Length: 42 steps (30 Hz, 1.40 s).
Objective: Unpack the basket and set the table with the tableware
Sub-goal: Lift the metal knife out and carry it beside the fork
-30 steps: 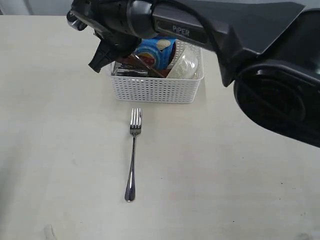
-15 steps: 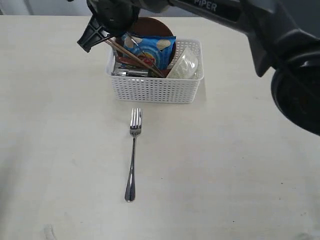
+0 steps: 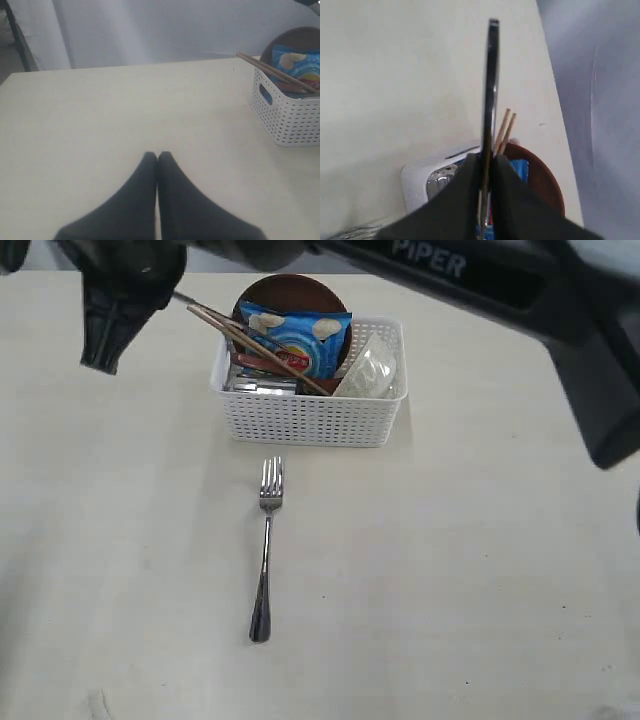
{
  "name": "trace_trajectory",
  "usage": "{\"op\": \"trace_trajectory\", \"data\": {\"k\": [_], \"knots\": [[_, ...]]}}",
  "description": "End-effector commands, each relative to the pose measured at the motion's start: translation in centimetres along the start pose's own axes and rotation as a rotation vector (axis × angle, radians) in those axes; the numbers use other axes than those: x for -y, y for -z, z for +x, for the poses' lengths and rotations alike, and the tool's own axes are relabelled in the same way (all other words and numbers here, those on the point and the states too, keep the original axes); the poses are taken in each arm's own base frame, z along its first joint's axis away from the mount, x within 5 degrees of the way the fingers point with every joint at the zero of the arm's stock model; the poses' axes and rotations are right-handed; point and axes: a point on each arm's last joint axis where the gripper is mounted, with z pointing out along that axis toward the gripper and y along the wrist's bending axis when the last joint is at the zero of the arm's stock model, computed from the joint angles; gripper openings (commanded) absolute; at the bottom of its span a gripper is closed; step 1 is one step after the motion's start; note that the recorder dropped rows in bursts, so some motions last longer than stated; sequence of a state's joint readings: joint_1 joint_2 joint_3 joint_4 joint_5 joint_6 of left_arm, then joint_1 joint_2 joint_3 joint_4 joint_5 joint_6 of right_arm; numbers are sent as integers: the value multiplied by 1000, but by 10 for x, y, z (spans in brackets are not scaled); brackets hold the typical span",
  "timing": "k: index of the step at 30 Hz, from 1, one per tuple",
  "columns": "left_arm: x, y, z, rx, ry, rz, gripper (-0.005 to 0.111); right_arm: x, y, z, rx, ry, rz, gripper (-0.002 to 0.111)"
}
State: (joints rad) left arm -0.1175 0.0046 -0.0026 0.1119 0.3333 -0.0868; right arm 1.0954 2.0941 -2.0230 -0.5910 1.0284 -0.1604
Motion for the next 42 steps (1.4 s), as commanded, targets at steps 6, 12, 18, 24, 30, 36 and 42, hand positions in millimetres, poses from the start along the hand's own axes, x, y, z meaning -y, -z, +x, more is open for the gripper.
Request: {"op": "trace_trajectory", "data": {"k": [6, 12, 18, 24, 30, 36, 42], "knots": [[0, 0, 0, 9, 6, -1, 0, -37, 51, -7, 70, 487, -195, 0], [0, 0, 0, 9, 6, -1, 0, -82, 33, 19, -27, 841, -318, 0], [0, 0, 0, 9, 6, -1, 0, -129, 13, 41, -23, 1222, -338, 0], [0, 0, 0, 9, 6, -1, 0, -154, -1, 51, 69, 1453, -277, 0], [0, 0, 0, 9, 6, -1, 0, -171, -16, 64, 133, 1598, -256, 0], [0, 0, 0, 9, 6, -1, 0, -183, -34, 67, 120, 1643, -258, 0], [0, 0, 0, 9, 8, 0, 0, -187, -41, 69, 112, 1650, -273, 0]]}}
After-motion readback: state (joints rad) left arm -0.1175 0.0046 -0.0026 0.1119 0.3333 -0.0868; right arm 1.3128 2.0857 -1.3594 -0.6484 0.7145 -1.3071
